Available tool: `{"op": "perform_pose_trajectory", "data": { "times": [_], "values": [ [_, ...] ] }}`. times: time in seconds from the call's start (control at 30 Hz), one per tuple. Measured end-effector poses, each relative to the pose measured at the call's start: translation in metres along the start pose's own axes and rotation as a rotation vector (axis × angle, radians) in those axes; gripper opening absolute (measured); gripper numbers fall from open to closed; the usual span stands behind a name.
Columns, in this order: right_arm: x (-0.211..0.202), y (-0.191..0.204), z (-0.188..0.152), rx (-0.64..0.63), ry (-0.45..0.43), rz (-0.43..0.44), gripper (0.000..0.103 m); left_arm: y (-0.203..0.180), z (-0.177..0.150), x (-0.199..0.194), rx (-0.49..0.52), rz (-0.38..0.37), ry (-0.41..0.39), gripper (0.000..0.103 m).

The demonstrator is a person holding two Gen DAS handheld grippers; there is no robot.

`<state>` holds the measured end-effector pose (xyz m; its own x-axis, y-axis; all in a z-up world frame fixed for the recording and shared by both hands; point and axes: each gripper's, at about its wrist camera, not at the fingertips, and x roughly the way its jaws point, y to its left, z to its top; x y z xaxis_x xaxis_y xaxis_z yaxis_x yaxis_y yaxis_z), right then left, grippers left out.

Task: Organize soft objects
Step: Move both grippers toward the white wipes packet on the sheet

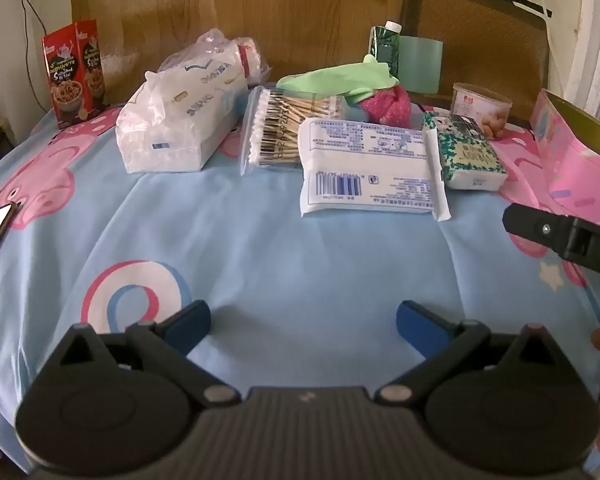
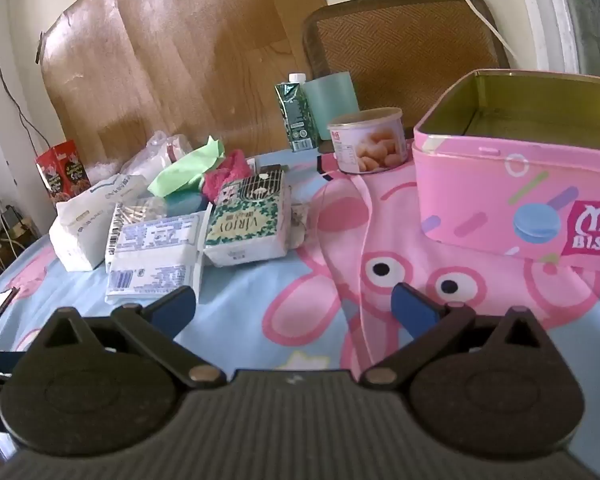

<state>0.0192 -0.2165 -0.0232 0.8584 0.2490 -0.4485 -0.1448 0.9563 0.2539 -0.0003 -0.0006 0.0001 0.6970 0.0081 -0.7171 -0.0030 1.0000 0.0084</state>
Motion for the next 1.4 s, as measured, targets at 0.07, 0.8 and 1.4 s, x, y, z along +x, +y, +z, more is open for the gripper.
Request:
{"op": "perform_pose_trajectory", "data": {
  "times": [0.07, 0.8, 1.4],
  "values": [
    [-0.001, -0.002, 0.000, 0.026, -0.007, 0.014, 0.103, 0.000, 0.001, 0.000, 0.001, -0.002, -0.001, 0.103],
    [-0.002, 0.026, 0.012, -0.114, 0.020, 0.150, 0.090, 0.056, 0.054, -0.002, -0.062, -0.174, -0.146, 0.094],
    [0.001, 0.041, 0.006, -0.152, -0.015, 0.128, 0.077, 0.039, 0.045, 0.028, -0.018, -0.130, -0.177, 0.094]
  ]
}}
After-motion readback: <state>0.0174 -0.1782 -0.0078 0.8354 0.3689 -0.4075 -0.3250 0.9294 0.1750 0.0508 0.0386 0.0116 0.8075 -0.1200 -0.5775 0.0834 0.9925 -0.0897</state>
